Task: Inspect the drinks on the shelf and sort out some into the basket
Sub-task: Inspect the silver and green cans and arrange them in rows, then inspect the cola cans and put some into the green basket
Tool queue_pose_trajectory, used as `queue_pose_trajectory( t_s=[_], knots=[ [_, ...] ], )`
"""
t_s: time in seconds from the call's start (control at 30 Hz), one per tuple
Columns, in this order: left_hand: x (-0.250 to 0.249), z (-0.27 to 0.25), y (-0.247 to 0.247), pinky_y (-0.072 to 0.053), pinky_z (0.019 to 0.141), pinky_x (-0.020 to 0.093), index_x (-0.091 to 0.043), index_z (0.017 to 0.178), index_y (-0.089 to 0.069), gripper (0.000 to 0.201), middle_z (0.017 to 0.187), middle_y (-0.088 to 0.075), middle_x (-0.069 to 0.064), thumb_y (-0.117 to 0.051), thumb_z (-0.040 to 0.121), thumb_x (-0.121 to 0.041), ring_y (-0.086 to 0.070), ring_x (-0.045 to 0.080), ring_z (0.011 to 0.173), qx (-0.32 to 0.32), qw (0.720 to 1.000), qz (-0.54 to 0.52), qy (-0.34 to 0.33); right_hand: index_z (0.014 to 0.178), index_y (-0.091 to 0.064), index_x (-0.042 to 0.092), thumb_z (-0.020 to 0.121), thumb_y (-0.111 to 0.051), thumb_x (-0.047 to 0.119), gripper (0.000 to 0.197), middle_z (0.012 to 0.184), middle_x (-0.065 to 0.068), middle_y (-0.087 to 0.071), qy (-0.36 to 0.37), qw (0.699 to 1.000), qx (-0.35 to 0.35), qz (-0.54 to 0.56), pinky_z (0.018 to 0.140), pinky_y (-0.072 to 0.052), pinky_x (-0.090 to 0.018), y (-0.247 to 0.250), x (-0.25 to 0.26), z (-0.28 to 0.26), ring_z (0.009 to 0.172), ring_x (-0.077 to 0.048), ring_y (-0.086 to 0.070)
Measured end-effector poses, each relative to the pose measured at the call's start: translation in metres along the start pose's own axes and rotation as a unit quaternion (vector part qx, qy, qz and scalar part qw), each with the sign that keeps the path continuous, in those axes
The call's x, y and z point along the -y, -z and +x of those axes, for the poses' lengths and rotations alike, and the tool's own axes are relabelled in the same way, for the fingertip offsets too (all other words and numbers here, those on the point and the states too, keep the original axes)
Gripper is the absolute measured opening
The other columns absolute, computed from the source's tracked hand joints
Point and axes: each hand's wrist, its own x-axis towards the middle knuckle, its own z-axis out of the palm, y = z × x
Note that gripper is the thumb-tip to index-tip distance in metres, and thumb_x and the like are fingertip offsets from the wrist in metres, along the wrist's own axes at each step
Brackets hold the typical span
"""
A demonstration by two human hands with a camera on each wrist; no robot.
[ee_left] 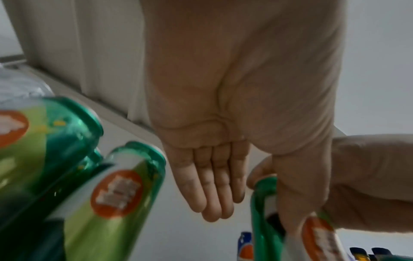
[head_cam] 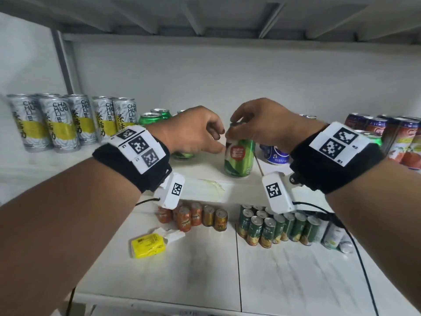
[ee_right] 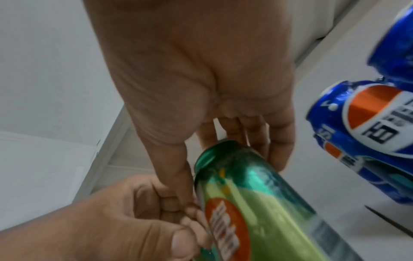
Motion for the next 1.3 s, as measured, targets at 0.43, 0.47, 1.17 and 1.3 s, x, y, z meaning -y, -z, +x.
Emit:
queue_pose_trajectory(
  t_s=[0.43,0.47,1.17,1.3],
  knots=[
    [0.038,0.025,0.052,-0.049,0.087,0.031,-0.024,0.127,-0.068,0.051,0.12,-0.063,-0.005,-0.082,0.086,-0.05,-0.061,0.02,0.108,-0.032,0.969,0.238,0.06,0.096,-0.076,0.031,0.07,-0.09,0.035,0.03,0.098,0.007,-0.071,0.04,0.99,0.084,-0.101,0.074,-0.058,-0.029,-0.024,0.023,0.071,0.085,-0.011,-0.067],
    [0.041,0.027,0.053,-0.048,0.087,0.031,-0.024,0.128,-0.067,0.051,0.121,-0.063,-0.005,-0.082,0.086,-0.049,-0.061,0.02,0.108,-0.03,0.968,0.24,0.064,0.096,-0.076,0.031,0.069,-0.09,0.036,0.03,0.098,0.008,-0.071,0.044,0.99,0.084,-0.109,0.072,-0.056,-0.028,-0.026,0.025,0.079,0.086,-0.011,-0.067],
    [0.026,0.057,0.066,-0.057,0.099,0.04,-0.028,0.122,-0.07,0.045,0.124,-0.066,-0.007,-0.081,0.085,-0.051,-0.064,0.019,0.111,0.01,0.968,0.25,0.015,0.124,-0.068,0.03,0.084,-0.076,0.052,0.047,0.115,0.004,-0.064,0.064,0.977,0.059,-0.192,0.092,-0.053,-0.034,-0.038,0.007,0.131,0.106,-0.02,-0.06],
    [0.004,0.071,0.052,-0.056,0.102,0.041,-0.028,0.129,-0.069,0.048,0.131,-0.065,-0.007,-0.076,0.09,-0.054,-0.063,0.018,0.116,0.014,0.971,0.238,-0.03,0.119,-0.07,0.031,0.085,-0.076,0.046,0.038,0.114,0.006,-0.065,0.052,0.977,0.027,-0.204,0.082,-0.045,-0.029,0.002,-0.009,0.105,0.1,-0.016,-0.057]
  ],
)
